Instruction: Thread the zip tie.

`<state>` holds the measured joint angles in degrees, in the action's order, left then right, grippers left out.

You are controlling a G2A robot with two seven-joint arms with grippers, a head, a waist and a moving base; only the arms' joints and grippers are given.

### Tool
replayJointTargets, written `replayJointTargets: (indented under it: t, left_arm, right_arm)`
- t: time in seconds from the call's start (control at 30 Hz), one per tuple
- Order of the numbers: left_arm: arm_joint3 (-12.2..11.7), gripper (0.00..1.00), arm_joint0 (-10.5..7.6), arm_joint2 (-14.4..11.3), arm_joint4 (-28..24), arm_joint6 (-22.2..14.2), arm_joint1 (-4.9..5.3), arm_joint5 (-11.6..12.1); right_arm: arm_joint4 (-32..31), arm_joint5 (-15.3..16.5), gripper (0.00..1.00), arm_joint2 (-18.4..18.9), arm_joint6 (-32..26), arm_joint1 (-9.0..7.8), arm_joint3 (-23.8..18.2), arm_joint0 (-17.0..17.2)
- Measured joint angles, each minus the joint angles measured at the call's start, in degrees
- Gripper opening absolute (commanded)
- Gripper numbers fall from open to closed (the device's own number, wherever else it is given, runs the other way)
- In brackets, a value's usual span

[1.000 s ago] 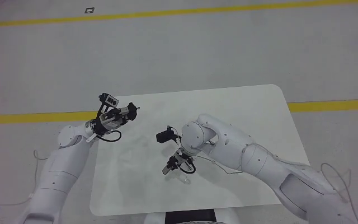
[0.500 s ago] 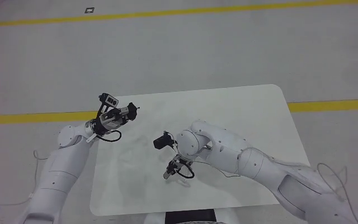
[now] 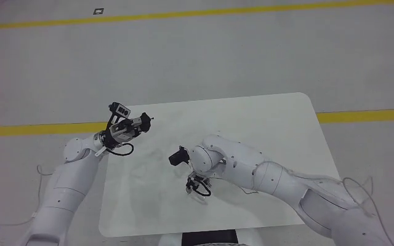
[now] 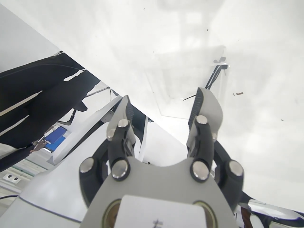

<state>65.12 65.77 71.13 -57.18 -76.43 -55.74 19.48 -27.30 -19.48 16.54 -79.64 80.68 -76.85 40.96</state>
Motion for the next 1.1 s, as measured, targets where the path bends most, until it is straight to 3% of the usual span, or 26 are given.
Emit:
replayJointTargets:
  t: [0.17,0.77,1.1]
  left_arm:
    - [0.0,0.0,0.0,0.0,0.0,0.0,0.0,0.0]
    - [0.0,0.0,0.0,0.0,0.0,0.0,0.0,0.0]
    - [0.0,0.0,0.0,0.0,0.0,0.0,0.0,0.0]
  right_arm:
    - [-2.43,0.0,0.0,-0.49,0.0,0.91,1.97,0.07]
    - [-14.77,0.0,0.0,-2.37,0.0,4.34,7.26,0.7]
    - [-15.88,0.04,0.0,-2.66,0.62,4.32,7.58,0.91]
